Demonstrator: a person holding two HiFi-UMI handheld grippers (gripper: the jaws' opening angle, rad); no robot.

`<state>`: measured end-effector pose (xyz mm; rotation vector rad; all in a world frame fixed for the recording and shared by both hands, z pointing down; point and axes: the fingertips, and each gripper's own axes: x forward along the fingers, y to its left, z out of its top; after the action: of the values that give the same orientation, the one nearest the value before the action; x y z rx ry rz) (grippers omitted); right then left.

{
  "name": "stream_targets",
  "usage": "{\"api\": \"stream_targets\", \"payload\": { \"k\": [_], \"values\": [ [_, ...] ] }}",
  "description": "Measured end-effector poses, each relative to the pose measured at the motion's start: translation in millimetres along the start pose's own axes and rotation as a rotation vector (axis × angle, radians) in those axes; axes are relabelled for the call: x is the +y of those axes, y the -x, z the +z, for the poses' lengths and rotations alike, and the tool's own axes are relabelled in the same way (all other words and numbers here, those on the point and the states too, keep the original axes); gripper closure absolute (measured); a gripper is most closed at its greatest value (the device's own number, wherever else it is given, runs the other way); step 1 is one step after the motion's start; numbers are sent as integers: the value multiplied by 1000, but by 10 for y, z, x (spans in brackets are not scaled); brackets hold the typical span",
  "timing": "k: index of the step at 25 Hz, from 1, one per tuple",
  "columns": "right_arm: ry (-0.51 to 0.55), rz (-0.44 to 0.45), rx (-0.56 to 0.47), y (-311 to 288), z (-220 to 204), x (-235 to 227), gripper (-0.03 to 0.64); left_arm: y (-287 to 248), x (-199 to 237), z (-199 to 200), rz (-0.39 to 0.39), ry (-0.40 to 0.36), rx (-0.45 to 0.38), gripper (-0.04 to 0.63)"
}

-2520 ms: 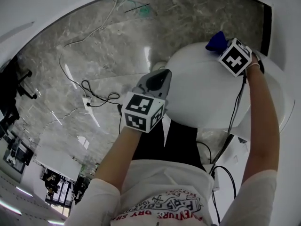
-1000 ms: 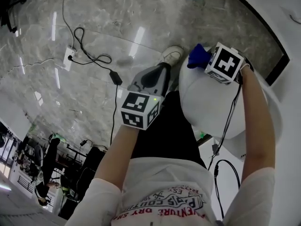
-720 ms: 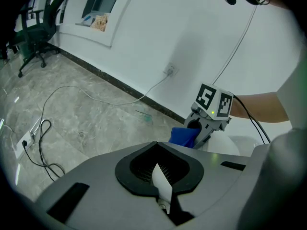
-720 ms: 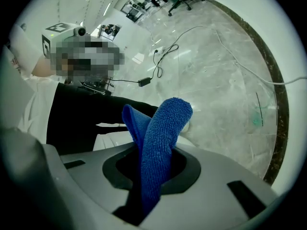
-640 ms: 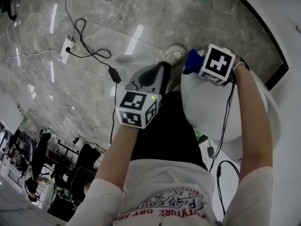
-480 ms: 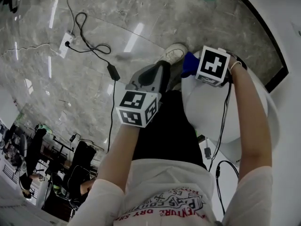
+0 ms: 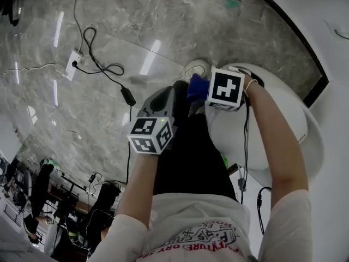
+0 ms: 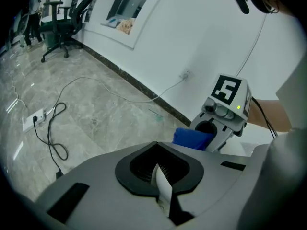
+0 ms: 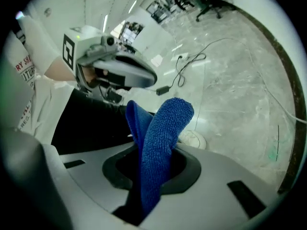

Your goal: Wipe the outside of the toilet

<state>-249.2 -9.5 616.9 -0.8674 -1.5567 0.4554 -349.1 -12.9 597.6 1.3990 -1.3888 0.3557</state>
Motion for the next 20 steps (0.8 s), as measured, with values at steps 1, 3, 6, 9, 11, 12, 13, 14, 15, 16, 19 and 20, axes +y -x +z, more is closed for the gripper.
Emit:
{"api": "stream_targets", "payload": {
  "k": [1, 3, 6, 9, 11, 12, 13, 14, 15, 16, 19, 20],
  "values": [
    [-20, -26, -75, 80, 81, -13, 545, -14, -22, 38, -4, -12, 1, 589],
    [-64, -88, -206, 288, 167, -15, 545, -51, -127, 127, -18, -34, -3, 589],
    [-137, -182, -386, 667, 199, 21, 545, -93, -365, 274, -39, -80, -5, 589],
    [-245, -236, -561, 1041, 69, 109, 545, -125, -702, 378, -82, -155, 14, 589],
    [-336, -253, -666, 1249, -123, 190, 545, -142, -967, 424, -116, -205, 34, 589],
    [-381, -259, -711, 1343, -242, 234, 545, -152, -1112, 446, -133, -230, 45, 589],
    [-425, -266, -750, 1427, -374, 278, 545, -167, -1267, 464, -152, -257, 58, 589],
    [-469, -277, -782, 1500, -518, 318, 545, -193, -1430, 480, -174, -288, 72, 589],
    [-513, -295, -808, 1558, -672, 350, 545, -233, -1594, 497, -197, -325, 86, 589],
    [-556, -317, -829, 1601, -830, 374, 545, -288, -1754, 519, -222, -366, 102, 589],
    [-670, -361, -894, 1673, -1294, 447, 545, -468, -2214, 557, -279, -466, 136, 589],
    [-702, -371, -914, 1681, -1443, 489, 545, -516, -2361, 540, -290, -487, 144, 589]
  ]
}}
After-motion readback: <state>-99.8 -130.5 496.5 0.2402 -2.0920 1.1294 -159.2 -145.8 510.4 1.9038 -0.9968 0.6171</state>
